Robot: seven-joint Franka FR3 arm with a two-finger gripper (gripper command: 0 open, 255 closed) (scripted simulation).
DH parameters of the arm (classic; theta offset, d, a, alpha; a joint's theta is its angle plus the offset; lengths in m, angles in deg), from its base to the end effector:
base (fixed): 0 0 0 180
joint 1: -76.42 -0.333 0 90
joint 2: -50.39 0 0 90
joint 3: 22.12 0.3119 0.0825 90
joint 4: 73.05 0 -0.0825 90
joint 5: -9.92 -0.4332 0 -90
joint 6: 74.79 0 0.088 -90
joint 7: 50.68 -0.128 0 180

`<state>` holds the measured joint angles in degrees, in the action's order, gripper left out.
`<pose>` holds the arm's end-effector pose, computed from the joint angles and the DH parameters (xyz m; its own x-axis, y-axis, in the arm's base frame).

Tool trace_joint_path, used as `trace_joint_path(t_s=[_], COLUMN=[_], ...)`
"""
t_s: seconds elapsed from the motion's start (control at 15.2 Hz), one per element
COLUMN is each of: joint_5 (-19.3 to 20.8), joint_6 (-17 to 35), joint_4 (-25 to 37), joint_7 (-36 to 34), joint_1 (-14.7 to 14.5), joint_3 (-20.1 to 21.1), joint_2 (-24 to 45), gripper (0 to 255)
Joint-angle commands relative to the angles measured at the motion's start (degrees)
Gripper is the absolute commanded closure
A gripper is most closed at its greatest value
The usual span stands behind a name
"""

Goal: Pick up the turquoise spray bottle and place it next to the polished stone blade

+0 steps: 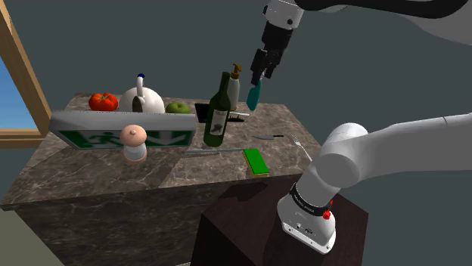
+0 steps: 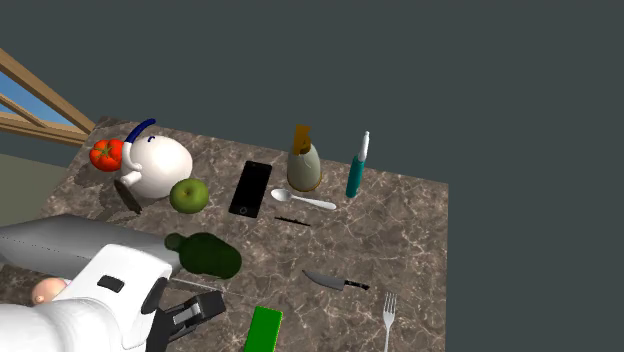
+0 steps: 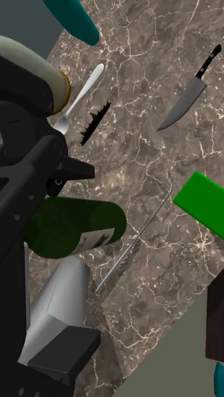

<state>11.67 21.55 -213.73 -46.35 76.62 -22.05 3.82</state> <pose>0.3611 -0.0044 0.5342 0.9964 0.0762 0.0364 0.0750 -0.9966 0.0342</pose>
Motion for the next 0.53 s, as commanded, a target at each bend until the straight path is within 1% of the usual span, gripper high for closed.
trace_joint_path(t_s=[0.0,0.46], joint_5=[0.0,4.1], joint_6=[0.0,7.9], joint_4=[0.0,2.6], joint_7=[0.0,3.3], joint_1=[0.0,4.0], joint_3=[0.0,-5.7], joint_2=[0.0,9.9], gripper=[0,0])
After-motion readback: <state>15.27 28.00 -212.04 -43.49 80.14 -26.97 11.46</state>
